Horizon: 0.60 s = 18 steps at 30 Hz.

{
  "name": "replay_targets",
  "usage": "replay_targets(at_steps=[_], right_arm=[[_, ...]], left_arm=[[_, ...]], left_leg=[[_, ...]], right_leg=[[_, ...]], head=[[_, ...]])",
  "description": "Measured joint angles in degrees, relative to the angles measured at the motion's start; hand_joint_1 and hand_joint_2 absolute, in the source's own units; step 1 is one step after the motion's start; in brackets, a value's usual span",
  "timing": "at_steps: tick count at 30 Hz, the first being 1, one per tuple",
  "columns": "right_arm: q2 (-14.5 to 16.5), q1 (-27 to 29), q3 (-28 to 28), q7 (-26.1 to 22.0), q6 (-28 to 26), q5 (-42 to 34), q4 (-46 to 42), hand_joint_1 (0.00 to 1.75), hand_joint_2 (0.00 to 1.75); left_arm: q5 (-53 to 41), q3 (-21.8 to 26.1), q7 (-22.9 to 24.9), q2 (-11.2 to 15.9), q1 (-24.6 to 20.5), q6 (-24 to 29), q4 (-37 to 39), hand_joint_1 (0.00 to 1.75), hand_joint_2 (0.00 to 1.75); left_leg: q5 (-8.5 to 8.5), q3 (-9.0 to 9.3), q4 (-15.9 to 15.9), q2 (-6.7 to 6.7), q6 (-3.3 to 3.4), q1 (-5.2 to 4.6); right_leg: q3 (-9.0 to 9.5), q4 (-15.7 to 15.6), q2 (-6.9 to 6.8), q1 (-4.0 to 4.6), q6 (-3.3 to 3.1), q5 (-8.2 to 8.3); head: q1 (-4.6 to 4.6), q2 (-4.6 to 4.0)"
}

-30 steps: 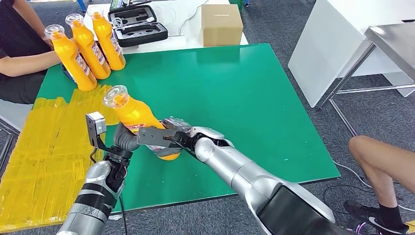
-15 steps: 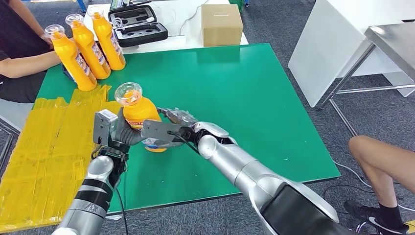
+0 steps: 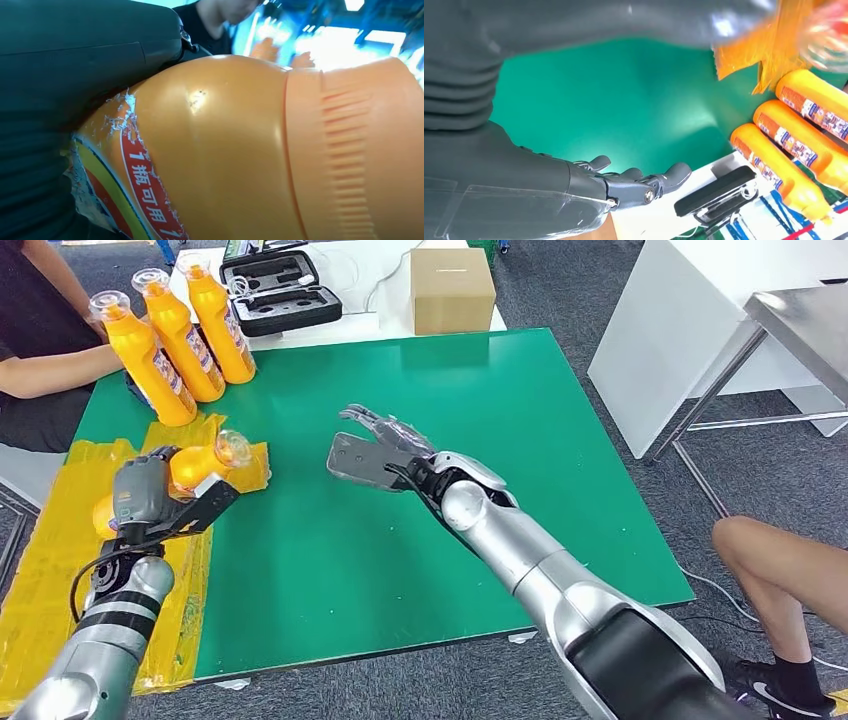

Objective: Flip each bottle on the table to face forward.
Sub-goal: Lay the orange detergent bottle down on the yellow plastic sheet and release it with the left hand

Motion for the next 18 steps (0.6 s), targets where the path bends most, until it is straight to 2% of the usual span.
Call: replay_targets(at_steps=[4,7,8,11,12,18], right_arm=[[-0.61,-0.01,-0.02,0.01,0.52,-0.63,-0.74,0.0,0.0],[-0.94,-0.01,0.02,0.05,1.09,-0.89,-1.08,0.0,0.0],[-1.0,-0.02,0.06,0.09,1.28,-0.91,-1.15,0.0,0.0],[-1.07,-0.03,0.23,0.22,1.84,-0.99,-1.27,0.0,0.0],[-1.07,-0.04,0.28,0.29,2.04,-1.0,-1.28,0.0,0.0],[-1.08,-0.12,0.6,1.16,2.74,-0.93,-1.29,0.0,0.0]], left_arm=[[-9.61,0.08,6.8,1.04,-0.66,-0.75,5.8,1.75,1.75],[-13.9,-0.29,10.16,1.35,-1.06,-3.78,10.03,1.75,1.75],[-14.52,-0.45,10.58,1.41,-1.35,-5.17,11.24,1.67,1.75],[-15.0,-0.8,10.73,1.45,-2.58,-9.41,14.13,0.36,0.44],[-14.84,-0.83,10.37,1.45,-2.94,-10.51,14.77,0.0,0.0],[-8.8,0.83,3.03,0.68,-3.51,-13.64,16.75,0.0,0.0]], left_leg=[[0.0,0.0,0.0,0.0,0.0,-0.01],[0.0,0.0,0.0,-0.01,0.0,-0.02],[0.0,0.0,0.0,-0.02,0.0,-0.02],[-0.03,0.09,-0.01,-0.04,-0.04,-0.03],[-0.05,0.16,-0.02,-0.04,-0.07,-0.03],[-0.06,0.41,-0.03,-0.1,-0.19,-0.03]], right_leg=[[0.0,0.0,0.01,-0.02,0.01,0.01],[0.02,0.0,0.01,-0.03,0.01,0.01],[0.03,0.0,0.0,-0.03,0.01,0.01],[0.13,0.02,0.0,-0.03,0.0,0.0],[0.17,0.03,0.0,-0.03,0.0,0.0],[0.35,0.14,-0.01,-0.04,-0.14,-0.12]], head=[[0.01,0.0],[0.01,0.0],[0.01,0.0],[-0.01,0.0],[-0.01,0.0],[-0.01,0.0]])
